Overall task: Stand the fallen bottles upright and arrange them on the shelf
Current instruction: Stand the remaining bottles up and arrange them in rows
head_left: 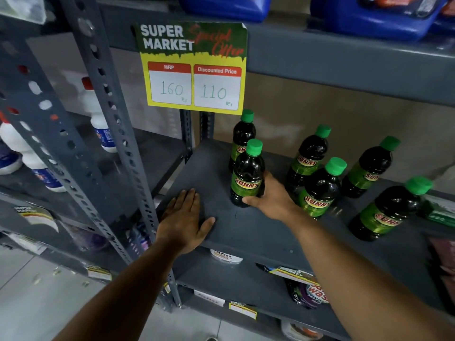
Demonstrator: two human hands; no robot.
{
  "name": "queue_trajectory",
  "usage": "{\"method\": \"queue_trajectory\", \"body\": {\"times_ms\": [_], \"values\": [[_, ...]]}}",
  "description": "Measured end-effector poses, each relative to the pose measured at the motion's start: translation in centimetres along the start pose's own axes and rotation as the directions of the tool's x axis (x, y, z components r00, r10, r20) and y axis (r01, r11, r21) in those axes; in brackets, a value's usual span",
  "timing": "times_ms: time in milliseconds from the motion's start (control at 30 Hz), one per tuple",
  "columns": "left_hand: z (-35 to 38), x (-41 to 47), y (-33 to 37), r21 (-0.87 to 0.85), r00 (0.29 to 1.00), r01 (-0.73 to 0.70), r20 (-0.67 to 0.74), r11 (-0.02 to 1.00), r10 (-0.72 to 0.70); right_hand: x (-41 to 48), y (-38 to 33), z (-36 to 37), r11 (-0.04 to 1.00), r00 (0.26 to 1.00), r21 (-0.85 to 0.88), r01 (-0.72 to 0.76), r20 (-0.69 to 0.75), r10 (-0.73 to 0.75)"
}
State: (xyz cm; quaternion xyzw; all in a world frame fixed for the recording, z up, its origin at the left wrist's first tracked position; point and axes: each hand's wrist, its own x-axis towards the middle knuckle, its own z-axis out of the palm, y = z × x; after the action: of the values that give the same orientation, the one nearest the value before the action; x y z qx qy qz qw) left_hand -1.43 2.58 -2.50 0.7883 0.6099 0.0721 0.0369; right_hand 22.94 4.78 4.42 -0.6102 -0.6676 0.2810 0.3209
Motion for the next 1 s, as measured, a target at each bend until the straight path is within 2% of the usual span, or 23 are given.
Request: {"method": "queue_trajectory", "body": {"times_ms": [133,300,400,533,633,700,767,800,833,933,1000], "values": [[-0.2,0.0,0.0,-0.007,1.0,-0.01,0.015,1.0,0.01,0.2,0.7,0.5,1.0,1.0,0.005,0.019,0.016,-0.019],[-0.4,-0.2,-0.1,-0.037,0.999,-0.029,0.015,0.999,0.029,-0.5,1.2,1.1,0.996,0.998,0.076,-0.047,0.044,0.044],[-0.4,-0.3,-0.2,-0.047,0.999,-0.042,-0.01,0.998,0.041,-2.0,1.3,1.9,0.975,0.989,0.221,-0.02,-0.139,0.051],[-0.4,0.0,0.0,-0.03,0.999,-0.007,0.033,1.0,0.008,-7.0,1.5,2.1,0.977,0.923,0.191,0.091,-0.384,-0.011],[-0.3,0.1,0.0,-0.008,0.999,-0.006,0.036,1.0,0.006,-10.7,3.1,0.6,0.973,0.79,0.204,0.112,-0.612,0.038],[-0.1,0.1,0.0,-0.004,1.0,-0.01,0.019,1.0,0.01,-12.5,4.6,-1.9,0.984,0.625,0.135,0.114,-0.78,0.035],[0.0,0.2,-0.2,0.012,1.0,-0.022,0.01,1.0,0.022,-13.2,6.5,-5.4,0.991,0.437,0.134,0.023,-0.893,0.11],[0.0,0.2,-0.2,0.019,1.0,-0.027,0.011,0.999,0.027,-12.9,8.4,-7.4,0.988,0.372,0.149,-0.034,-0.916,0.151],[0.1,0.3,-0.4,0.024,1.0,-0.028,0.011,0.999,0.027,-12.6,9.4,-9.3,0.983,0.375,0.162,-0.088,-0.909,0.183],[0.2,0.4,-0.5,0.025,0.999,-0.035,0.018,0.999,0.034,-11.6,12.8,-13.3,0.947,0.552,0.205,-0.249,-0.773,0.312],[0.3,0.4,-0.4,0.025,0.999,-0.037,0.005,0.999,0.037,-11.3,13.3,-13.9,0.905,0.63,0.21,-0.371,-0.659,0.411]]}}
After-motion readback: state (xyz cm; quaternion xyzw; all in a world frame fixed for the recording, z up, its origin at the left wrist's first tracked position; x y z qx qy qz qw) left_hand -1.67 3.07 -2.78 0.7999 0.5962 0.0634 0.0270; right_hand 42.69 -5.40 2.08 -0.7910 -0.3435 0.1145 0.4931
